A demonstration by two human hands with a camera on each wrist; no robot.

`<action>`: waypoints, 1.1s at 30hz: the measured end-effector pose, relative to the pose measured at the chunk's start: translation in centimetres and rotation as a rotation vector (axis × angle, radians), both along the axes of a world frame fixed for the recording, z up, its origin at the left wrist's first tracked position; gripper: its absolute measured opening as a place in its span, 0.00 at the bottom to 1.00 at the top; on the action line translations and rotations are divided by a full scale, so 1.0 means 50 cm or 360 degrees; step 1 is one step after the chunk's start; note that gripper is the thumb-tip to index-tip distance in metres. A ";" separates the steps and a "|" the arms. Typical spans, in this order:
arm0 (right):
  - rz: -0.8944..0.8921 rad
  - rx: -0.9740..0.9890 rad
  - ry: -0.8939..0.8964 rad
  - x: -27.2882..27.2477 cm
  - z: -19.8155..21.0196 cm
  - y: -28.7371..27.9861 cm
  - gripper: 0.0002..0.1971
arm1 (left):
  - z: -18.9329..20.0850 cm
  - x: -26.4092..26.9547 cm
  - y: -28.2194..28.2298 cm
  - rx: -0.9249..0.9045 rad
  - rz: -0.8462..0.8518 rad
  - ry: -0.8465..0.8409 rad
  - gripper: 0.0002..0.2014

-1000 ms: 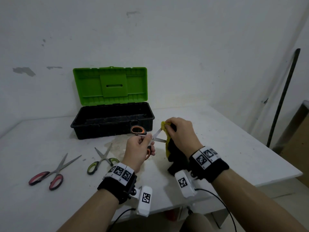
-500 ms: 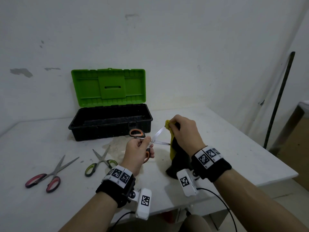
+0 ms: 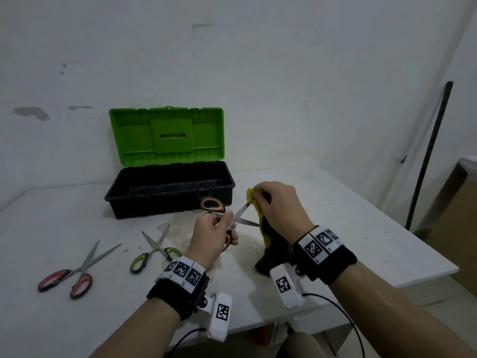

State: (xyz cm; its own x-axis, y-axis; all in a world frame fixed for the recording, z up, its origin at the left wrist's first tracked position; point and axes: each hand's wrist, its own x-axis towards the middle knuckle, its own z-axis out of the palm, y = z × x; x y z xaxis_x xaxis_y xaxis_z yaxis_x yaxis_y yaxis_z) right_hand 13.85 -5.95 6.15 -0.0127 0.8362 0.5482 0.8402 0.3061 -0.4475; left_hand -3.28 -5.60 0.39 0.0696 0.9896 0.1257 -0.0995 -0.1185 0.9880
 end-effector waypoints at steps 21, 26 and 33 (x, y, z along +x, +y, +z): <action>-0.0048 -0.0057 0.0038 0.001 -0.014 0.009 0.08 | -0.010 0.003 0.006 -0.0095 0.0003 -0.0109 0.14; 0.0089 -0.0015 -0.0007 -0.027 -0.011 -0.017 0.07 | -0.004 0.004 0.007 -0.0116 0.0041 -0.0107 0.16; 0.0027 -0.0042 0.0015 -0.029 -0.019 0.004 0.07 | 0.007 0.002 -0.001 -0.0075 0.0019 -0.0111 0.16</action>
